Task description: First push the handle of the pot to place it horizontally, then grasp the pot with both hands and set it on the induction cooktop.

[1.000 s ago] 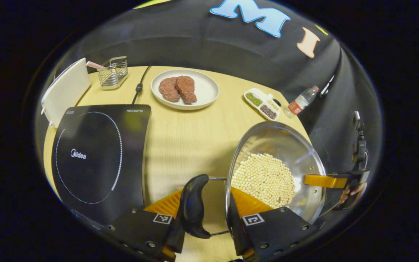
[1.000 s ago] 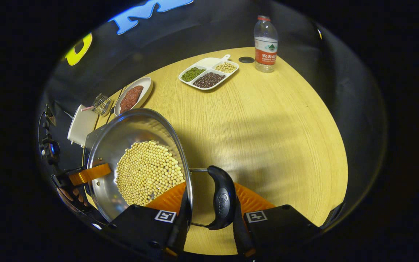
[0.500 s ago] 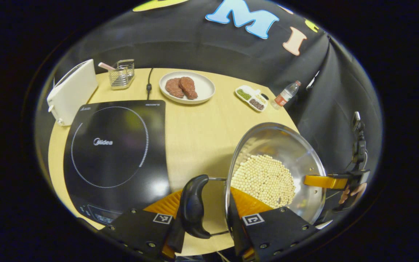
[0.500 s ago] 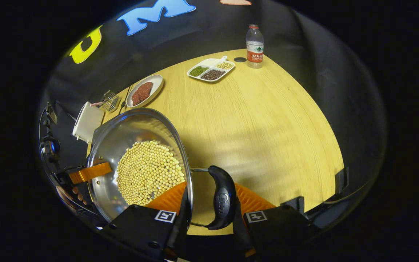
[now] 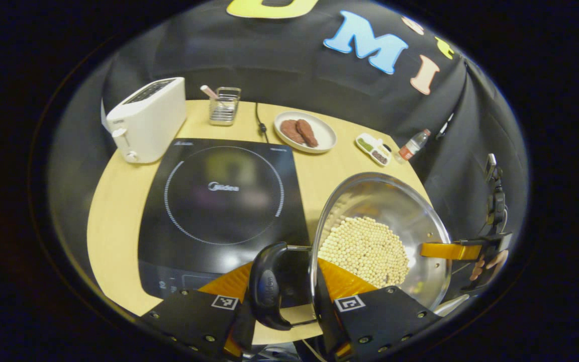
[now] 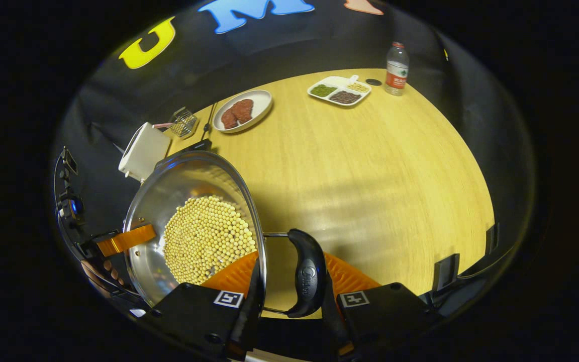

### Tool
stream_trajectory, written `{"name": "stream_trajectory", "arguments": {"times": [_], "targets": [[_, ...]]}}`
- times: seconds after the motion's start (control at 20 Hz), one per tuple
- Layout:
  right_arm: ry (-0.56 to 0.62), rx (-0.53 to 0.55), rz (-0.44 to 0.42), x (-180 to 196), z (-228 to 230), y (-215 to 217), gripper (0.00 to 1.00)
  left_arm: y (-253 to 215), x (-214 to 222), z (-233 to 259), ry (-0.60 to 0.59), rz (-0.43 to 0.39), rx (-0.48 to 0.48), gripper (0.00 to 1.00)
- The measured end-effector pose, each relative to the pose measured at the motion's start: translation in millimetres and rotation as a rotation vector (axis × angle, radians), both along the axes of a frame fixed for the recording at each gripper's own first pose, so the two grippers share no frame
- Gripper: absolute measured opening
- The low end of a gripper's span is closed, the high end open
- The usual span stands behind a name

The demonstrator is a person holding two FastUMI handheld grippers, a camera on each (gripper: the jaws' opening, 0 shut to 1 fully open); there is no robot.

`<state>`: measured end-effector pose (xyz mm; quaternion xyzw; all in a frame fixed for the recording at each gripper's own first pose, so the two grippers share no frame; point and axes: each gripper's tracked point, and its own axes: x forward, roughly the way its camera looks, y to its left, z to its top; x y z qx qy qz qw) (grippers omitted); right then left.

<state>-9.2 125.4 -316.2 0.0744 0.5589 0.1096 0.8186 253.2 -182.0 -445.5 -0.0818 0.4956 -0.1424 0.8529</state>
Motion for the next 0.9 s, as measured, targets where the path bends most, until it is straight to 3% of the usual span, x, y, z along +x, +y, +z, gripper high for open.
{"name": "stream_trajectory", "arguments": {"times": [0.35,0.4,0.5,0.75,0.8,0.85,0.9], "targets": [[-0.007,0.014,0.076,17.5,3.4,68.9,0.52,-4.4,-6.2,-5.6,-0.027,0.095,0.025,0.58],[-0.007,0.017,0.085,18.2,3.0,76.3,0.52,-3.8,-6.4,-4.9,-0.031,0.104,0.028,0.54],[-0.005,0.023,0.097,23.6,1.8,88.9,0.55,-0.9,-6.9,-1.8,-0.036,0.120,0.032,0.54],[-0.032,0.021,0.145,42.5,4.7,108.8,0.52,-4.1,-10.3,-4.4,-0.039,0.164,0.019,0.51],[-0.047,0.015,0.155,50.1,5.9,115.4,0.55,-2.0,-12.5,-3.2,-0.037,0.173,0.014,0.58],[-0.058,0.010,0.166,57.4,6.0,122.4,0.55,1.6,-14.3,-1.9,-0.037,0.185,0.009,0.58],[-0.067,0.008,0.174,63.9,3.6,127.5,0.51,3.3,-14.6,-1.1,-0.035,0.195,0.005,0.54]]}}
